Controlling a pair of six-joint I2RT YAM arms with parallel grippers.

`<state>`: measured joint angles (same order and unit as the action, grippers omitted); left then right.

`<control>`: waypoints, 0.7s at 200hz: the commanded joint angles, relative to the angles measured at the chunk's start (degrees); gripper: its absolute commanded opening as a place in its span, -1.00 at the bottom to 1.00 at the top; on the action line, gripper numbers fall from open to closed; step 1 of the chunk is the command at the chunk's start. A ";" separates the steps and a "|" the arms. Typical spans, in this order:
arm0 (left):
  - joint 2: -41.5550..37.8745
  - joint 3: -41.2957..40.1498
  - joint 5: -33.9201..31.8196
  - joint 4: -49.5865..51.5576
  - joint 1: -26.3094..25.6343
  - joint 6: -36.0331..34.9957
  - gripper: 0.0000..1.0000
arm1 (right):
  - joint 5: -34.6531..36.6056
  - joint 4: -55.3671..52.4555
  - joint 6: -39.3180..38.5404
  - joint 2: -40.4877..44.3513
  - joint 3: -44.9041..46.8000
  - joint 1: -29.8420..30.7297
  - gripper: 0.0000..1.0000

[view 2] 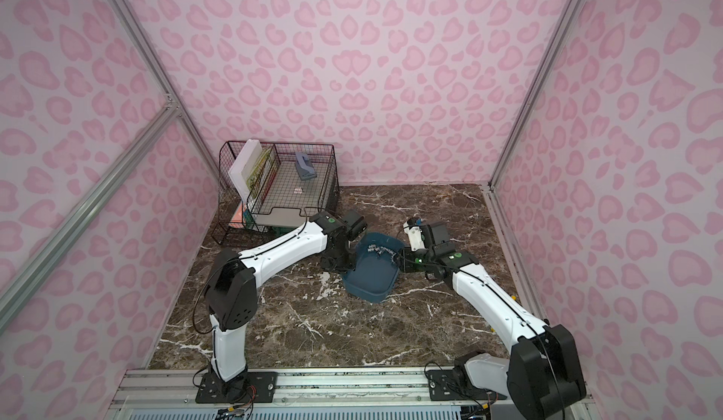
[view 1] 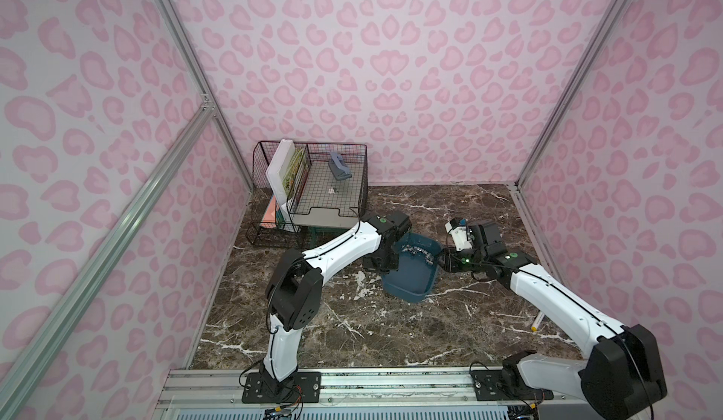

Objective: Take out the socket from the storage box
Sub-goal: Adjust the storage box at the center of the board.

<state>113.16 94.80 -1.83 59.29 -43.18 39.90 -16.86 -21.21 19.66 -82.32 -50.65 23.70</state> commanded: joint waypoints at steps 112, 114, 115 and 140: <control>-6.12 -16.96 -2.75 -25.00 -3.09 11.31 -0.57 | 6.76 4.16 2.28 -27.96 -17.67 3.28 -0.22; -6.16 -17.03 -2.81 -25.14 -3.17 11.27 -0.55 | 6.76 4.16 2.55 -28.17 -17.93 3.35 -0.22; -6.22 -17.07 -2.73 -25.16 -3.16 11.22 -0.53 | 6.76 4.16 2.65 -28.34 -18.05 3.36 -0.22; -7.26 -17.11 -2.35 -25.32 -3.20 9.58 -0.35 | 8.12 3.91 5.65 -31.59 -20.86 3.99 -0.20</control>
<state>107.11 77.67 -4.64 35.22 -46.39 50.74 -11.00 -17.87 21.10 -111.81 -69.36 27.18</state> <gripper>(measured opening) 0.292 0.395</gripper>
